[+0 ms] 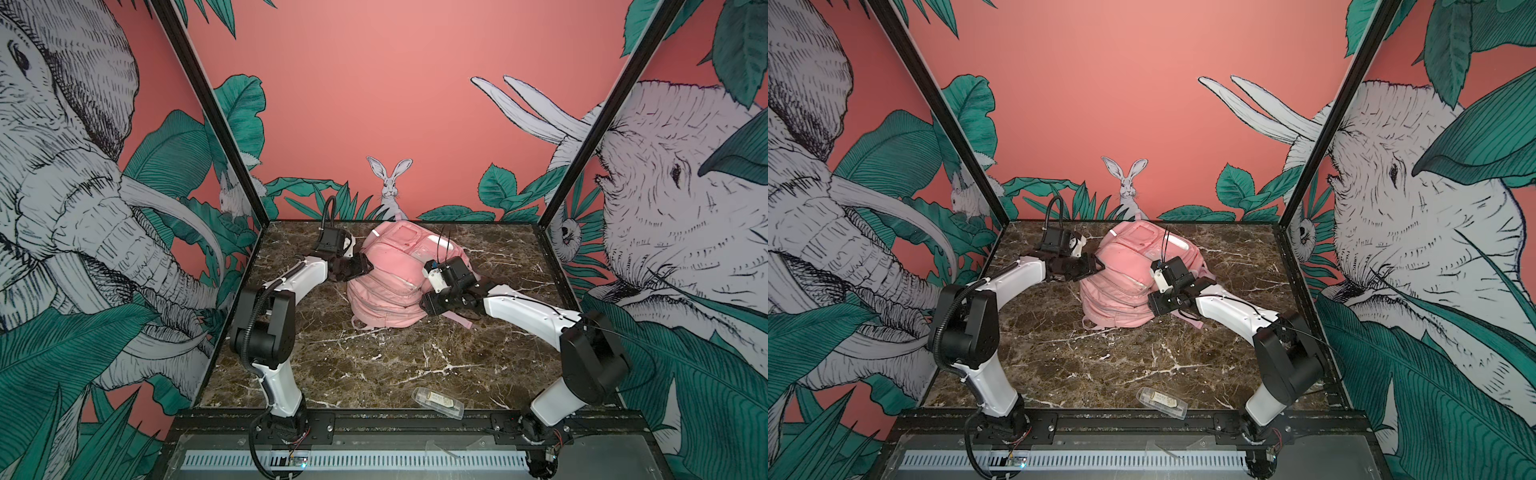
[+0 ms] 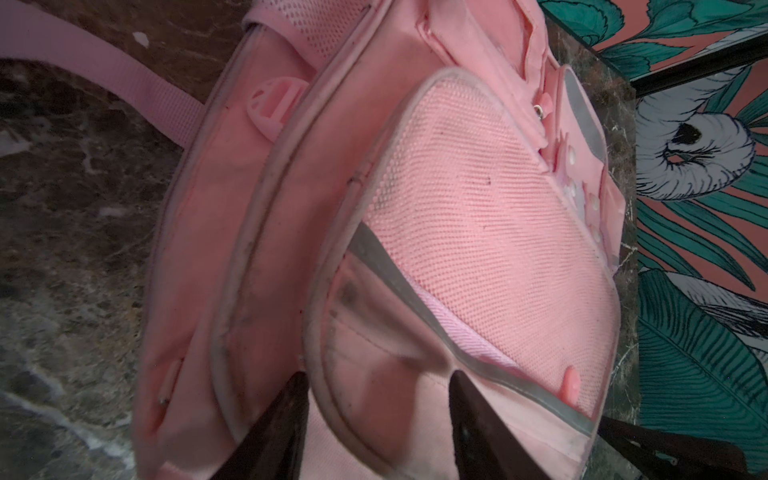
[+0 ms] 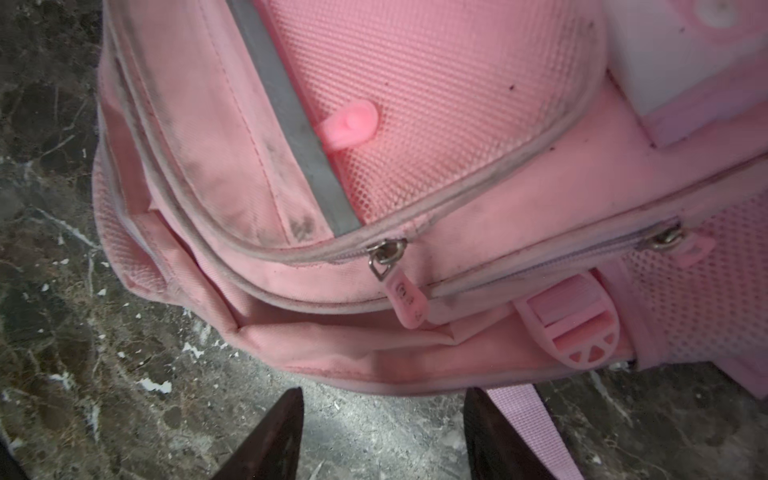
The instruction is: Pack the student bag
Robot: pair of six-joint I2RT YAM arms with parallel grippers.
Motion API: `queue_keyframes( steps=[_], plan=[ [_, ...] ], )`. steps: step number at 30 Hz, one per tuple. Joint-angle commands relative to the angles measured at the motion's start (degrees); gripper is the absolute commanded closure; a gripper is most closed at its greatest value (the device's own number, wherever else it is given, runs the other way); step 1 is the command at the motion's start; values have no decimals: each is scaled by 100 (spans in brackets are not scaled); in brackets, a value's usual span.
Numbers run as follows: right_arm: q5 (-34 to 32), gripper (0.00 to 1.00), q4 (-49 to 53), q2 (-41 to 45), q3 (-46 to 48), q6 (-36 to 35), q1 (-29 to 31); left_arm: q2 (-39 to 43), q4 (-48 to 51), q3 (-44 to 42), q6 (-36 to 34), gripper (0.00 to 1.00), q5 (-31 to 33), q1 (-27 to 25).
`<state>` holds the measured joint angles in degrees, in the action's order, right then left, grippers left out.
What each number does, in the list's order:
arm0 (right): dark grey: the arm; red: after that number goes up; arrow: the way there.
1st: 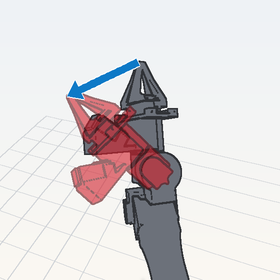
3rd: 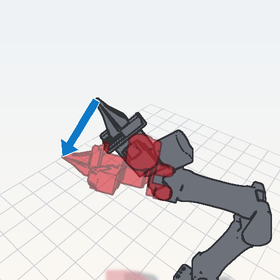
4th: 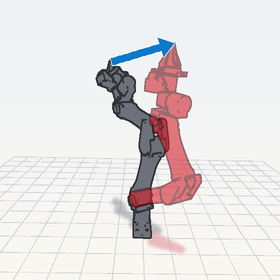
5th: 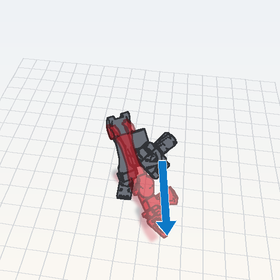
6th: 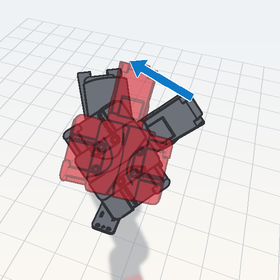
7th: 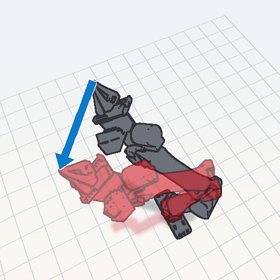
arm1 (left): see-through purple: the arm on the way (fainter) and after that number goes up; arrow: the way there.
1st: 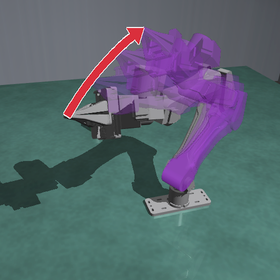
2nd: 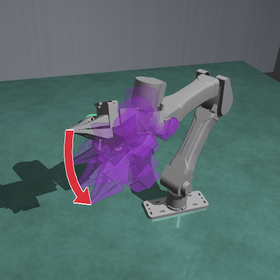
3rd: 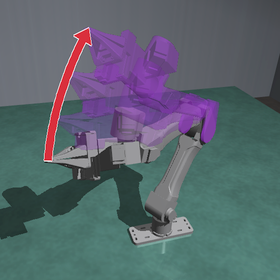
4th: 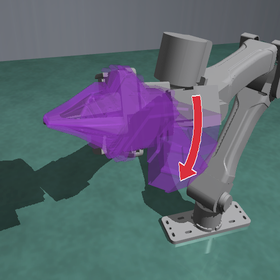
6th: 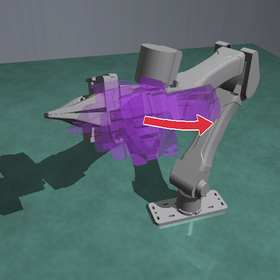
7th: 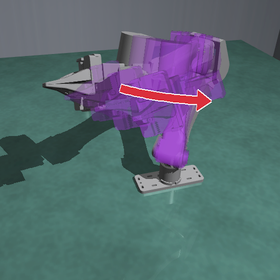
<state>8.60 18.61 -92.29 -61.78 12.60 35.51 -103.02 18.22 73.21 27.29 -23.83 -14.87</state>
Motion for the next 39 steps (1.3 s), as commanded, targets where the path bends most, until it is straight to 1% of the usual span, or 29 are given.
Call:
queue_keyframes(
  steps=[1,6,12,20,24,29,33,36,39],
  plan=[
    [-684,41,-403,-65,-146,-156,52,36,-17,-100,68,44,-77,33],
    [-579,47,-661,-212,-200,-243,77,35,-54,-116,101,44,-112,44],
    [-423,57,-879,-426,-243,-337,129,44,-50,-120,106,44,-115,41],
    [-686,60,-960,-658,-314,-476,184,40,-66,-121,135,44,-130,39],
    [-653,66,-887,-846,-434,-483,185,46,-58,-120,137,44,-137,35],
    [-640,75,-864,-769,-336,-477,195,83,-58,-149,136,44,-119,39],
    [-529,84,-751,-614,-243,-467,193,73,-84,-170,157,44,-138,38],
    [-408,89,-738,-471,-159,-413,207,72,-130,-179,195,44,-156,39],
    [-323,90,-734,-357,-81,-362,202,73,-135,-175,204,44,-165,38]
  ],
)
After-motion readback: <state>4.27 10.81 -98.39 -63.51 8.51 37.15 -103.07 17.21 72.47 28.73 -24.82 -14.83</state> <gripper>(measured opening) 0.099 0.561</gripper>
